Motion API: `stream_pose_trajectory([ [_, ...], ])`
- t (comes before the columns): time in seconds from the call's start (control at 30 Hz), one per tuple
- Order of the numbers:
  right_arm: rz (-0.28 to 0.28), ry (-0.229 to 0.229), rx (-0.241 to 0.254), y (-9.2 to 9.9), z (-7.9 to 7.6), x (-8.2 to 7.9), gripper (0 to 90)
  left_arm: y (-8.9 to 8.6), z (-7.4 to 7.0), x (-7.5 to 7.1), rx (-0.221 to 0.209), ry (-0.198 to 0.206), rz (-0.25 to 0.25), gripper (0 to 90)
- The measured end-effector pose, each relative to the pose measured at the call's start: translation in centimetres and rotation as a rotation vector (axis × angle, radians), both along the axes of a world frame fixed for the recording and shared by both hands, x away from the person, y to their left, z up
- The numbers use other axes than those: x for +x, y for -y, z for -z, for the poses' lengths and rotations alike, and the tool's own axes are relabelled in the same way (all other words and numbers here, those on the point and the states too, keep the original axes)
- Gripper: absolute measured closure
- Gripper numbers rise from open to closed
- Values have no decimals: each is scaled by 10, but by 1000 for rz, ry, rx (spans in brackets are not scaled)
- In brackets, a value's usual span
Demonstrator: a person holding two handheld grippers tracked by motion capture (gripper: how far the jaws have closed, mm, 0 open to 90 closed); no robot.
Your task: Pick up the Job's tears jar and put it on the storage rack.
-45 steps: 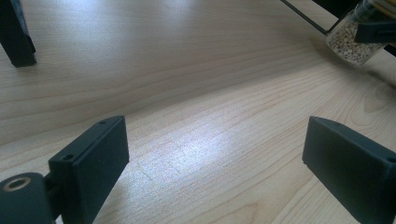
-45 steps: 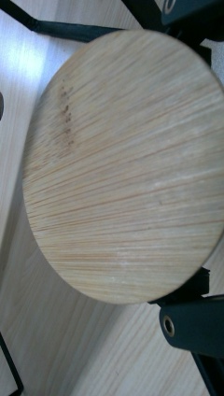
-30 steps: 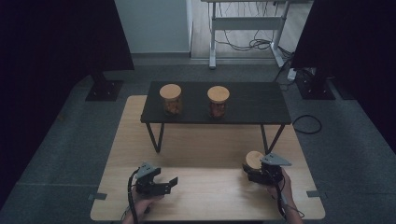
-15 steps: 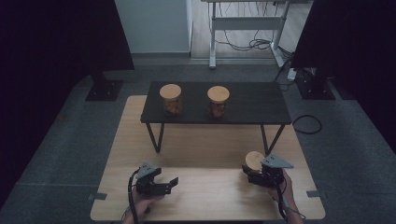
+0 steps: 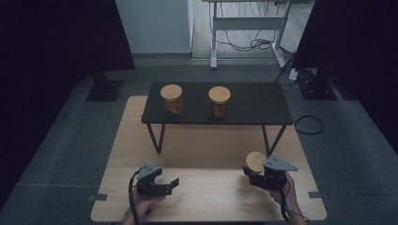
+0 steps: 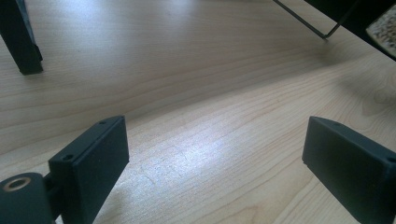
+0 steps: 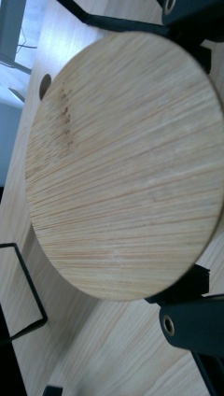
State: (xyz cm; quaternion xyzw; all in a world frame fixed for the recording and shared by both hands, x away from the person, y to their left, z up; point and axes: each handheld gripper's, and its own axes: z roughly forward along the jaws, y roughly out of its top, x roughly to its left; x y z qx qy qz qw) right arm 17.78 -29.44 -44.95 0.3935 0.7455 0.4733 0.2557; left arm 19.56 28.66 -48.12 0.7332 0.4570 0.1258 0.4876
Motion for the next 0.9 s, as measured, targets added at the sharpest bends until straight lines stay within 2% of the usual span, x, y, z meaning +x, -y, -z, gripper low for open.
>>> stream_pose_trajectory([
  [0.47,-20,14,-3,-3,-5,-4,245,0,0,0,2,2,1,67],
  [0.9,-31,31,19,-2,-12,-10,246,1,0,0,4,0,4,67],
])
